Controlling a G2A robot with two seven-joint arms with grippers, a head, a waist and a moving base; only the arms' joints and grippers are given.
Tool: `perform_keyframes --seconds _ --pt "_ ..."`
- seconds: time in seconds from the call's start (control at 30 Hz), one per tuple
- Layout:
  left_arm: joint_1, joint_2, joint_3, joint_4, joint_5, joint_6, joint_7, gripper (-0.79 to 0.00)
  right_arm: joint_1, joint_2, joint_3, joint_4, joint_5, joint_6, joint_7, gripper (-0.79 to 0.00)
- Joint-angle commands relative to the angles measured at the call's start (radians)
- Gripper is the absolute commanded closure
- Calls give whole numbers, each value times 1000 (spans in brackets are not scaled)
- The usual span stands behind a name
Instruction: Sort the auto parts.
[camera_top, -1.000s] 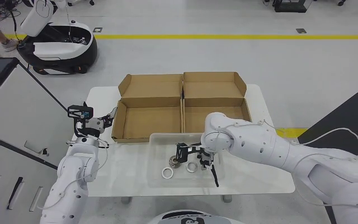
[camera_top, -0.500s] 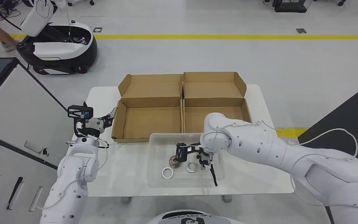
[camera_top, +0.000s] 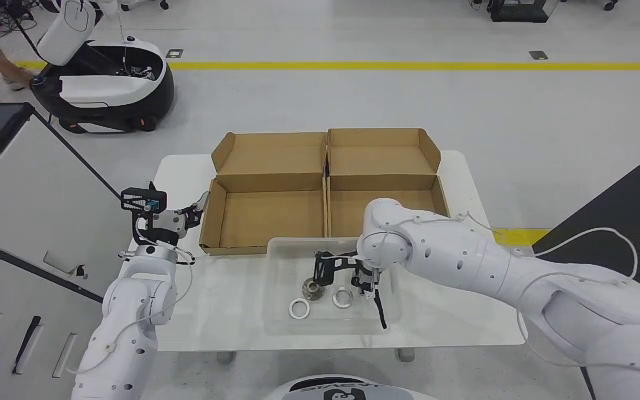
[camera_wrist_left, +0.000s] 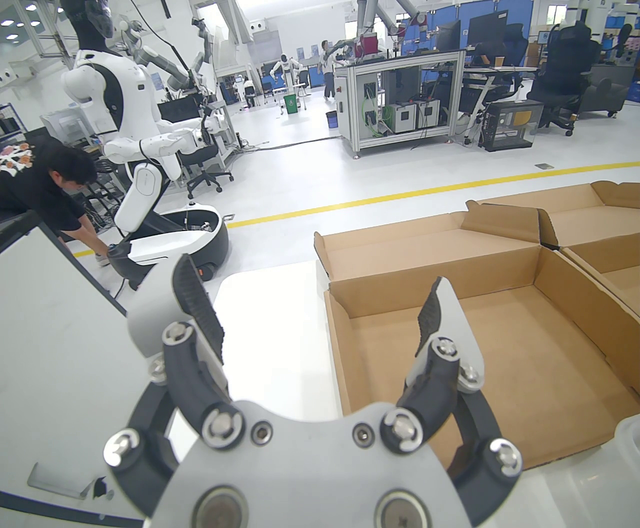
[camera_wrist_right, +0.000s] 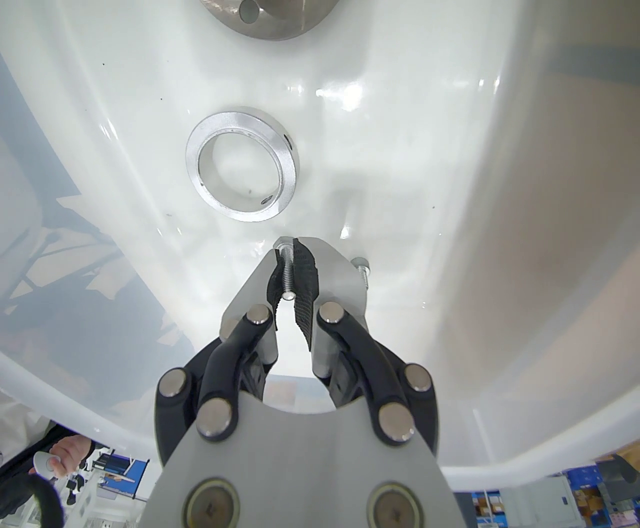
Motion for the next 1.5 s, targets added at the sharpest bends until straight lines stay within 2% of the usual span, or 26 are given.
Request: perform_keyframes --seconds 0.0,0.2,0.43,0.67,0.83,0.97,1.0,1.23,1.47 --pt "0 0 0 0 0 0 0 -785 6 4 10 -17 22 1 1 0" --pt "0 0 0 0 0 0 0 -785 29 55 80 -83 140 -17 -17 0" --pt "0 0 0 0 0 0 0 -785 53 157 156 -166 277 -94 -94 0" --pt "0 0 0 0 0 0 0 -785 64 279 195 -154 406 -271 -271 0" --pt "0 0 0 0 0 0 0 -785 68 340 160 -161 425 -464 -463 0" --pt "0 0 0 0 0 0 0 -785 99 349 97 -132 400 -614 -614 0" --pt "0 0 0 0 0 0 0 -785 106 348 91 -132 404 -625 -625 0" --pt "0 0 0 0 0 0 0 -785 142 329 128 -185 523 -625 -660 0" --pt "0 0 0 0 0 0 0 -785 105 328 234 -232 546 -625 -749 0"
